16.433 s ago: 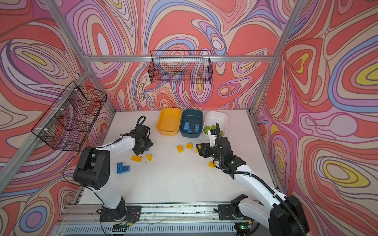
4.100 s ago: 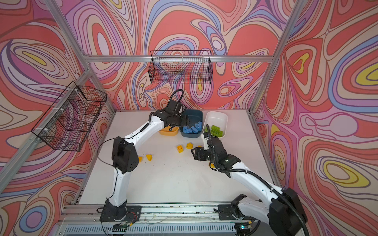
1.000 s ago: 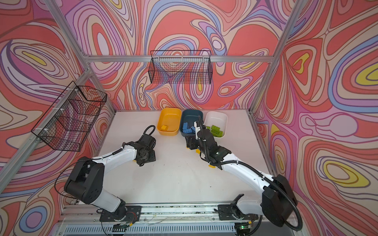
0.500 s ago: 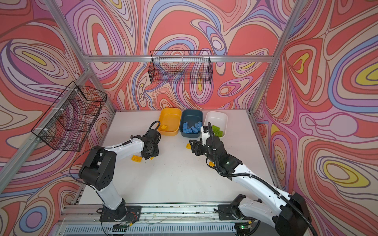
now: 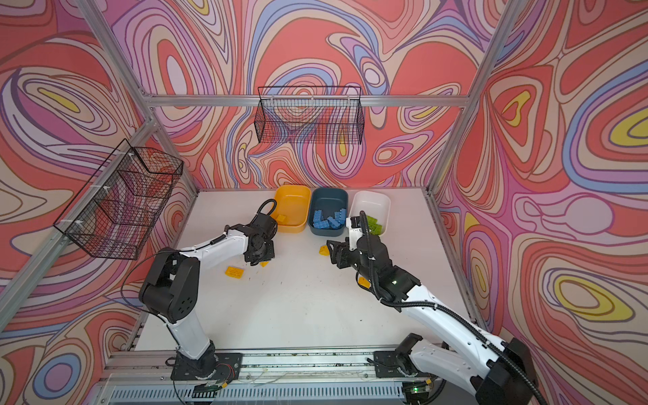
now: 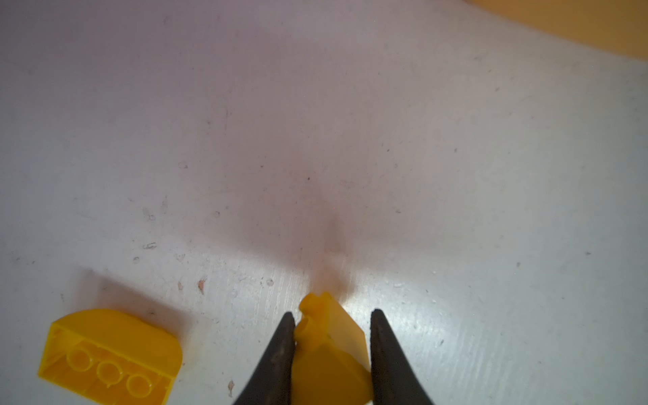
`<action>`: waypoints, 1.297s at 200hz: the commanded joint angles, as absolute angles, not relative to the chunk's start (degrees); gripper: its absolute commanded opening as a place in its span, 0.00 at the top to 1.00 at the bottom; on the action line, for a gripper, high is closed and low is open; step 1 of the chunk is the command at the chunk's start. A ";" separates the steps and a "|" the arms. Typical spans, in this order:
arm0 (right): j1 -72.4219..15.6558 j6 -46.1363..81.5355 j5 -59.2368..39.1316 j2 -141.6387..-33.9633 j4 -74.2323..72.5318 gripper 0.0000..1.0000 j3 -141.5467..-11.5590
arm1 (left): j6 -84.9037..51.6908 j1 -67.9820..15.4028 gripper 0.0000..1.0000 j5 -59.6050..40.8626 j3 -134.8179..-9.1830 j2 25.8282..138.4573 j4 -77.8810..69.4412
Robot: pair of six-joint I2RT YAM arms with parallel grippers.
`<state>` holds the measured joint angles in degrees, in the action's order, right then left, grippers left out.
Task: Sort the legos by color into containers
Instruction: 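Carry the yellow brick to the yellow bin and open the left gripper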
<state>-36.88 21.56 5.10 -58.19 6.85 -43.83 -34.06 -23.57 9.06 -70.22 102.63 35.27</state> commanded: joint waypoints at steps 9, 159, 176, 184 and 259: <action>-36.91 21.01 5.61 -57.27 8.34 0.28 -43.89 | -31.94 -23.40 0.73 8.80 -77.62 101.09 39.50; -36.93 27.85 6.05 -55.85 23.49 0.23 -38.16 | -29.53 -21.89 0.57 2.41 -129.66 134.93 43.12; -36.91 29.43 7.88 -59.91 23.37 0.23 -39.15 | -28.65 -21.63 0.44 2.72 -131.41 134.81 43.93; -36.91 30.57 8.81 -62.15 22.93 0.23 -39.66 | -28.32 -21.69 0.37 3.80 -131.48 133.97 44.40; -35.41 37.15 17.50 -85.26 19.33 0.22 -51.05 | -29.59 -22.39 0.28 5.27 -94.40 99.06 31.64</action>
<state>-36.67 33.36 13.54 -80.05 20.84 -47.44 -28.29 -22.04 4.36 -105.65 112.97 38.74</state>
